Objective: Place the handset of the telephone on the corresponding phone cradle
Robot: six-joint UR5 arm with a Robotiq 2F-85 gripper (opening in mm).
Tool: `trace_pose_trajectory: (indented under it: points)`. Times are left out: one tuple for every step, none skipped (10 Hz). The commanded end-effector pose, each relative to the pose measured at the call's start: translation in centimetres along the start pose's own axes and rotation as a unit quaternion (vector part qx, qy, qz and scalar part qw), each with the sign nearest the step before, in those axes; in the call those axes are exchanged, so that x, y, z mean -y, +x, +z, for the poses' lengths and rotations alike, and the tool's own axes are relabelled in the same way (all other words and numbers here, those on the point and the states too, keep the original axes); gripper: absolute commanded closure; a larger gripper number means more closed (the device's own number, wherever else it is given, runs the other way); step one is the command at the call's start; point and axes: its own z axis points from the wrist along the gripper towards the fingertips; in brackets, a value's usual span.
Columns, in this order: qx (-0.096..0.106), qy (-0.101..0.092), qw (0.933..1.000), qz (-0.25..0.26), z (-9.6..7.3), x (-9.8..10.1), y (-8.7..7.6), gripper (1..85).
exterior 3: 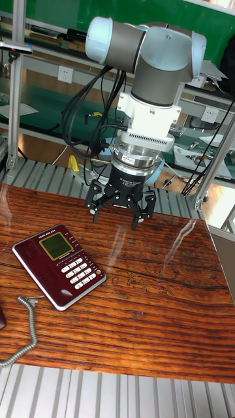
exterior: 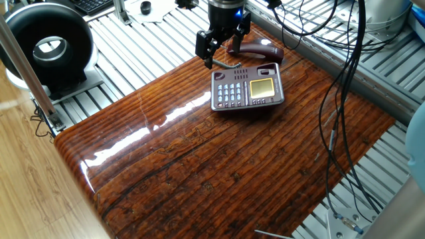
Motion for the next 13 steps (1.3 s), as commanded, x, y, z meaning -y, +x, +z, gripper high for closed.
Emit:
trace_pose_trajectory:
  points:
    - [0.034, 0.033, 0.9949, 0.089, -0.1, 1.7, -1.6, 84.7]
    - [0.034, 0.034, 0.9949, 0.089, 0.0, 1.7, -1.6, 84.7]
    - [0.035, 0.034, 0.9949, 0.089, 0.0, 1.7, -1.7, 84.7]
    - [0.035, 0.033, 0.9949, 0.089, 0.0, 1.6, -1.7, 84.7]
    - [0.035, 0.033, 0.9949, 0.089, 0.1, 1.6, -1.7, 84.7]
    - [0.036, 0.032, 0.995, 0.087, 0.2, 1.6, -1.8, 84.7]
    - [0.035, 0.031, 0.9953, 0.084, 0.4, 1.5, -1.8, 84.7]
    - [0.031, 0.035, 0.996, 0.077, 0.7, 1.6, -1.6, 84.7]
    - [0.027, 0.034, 0.9967, 0.069, 1.0, 1.4, -1.5, 84.7]
    - [0.025, 0.033, 0.9975, 0.057, 1.3, 1.3, -1.5, 84.7]
    - [0.026, 0.027, 0.9981, 0.049, 1.5, 1.0, -1.6, 84.7]
    - [0.026, 0.023, 0.9983, 0.048, 1.8, 0.7, -1.6, 84.7]
    - [0.025, 0.024, 0.9983, 0.047, 1.9, 0.7, -1.6, 84.7]
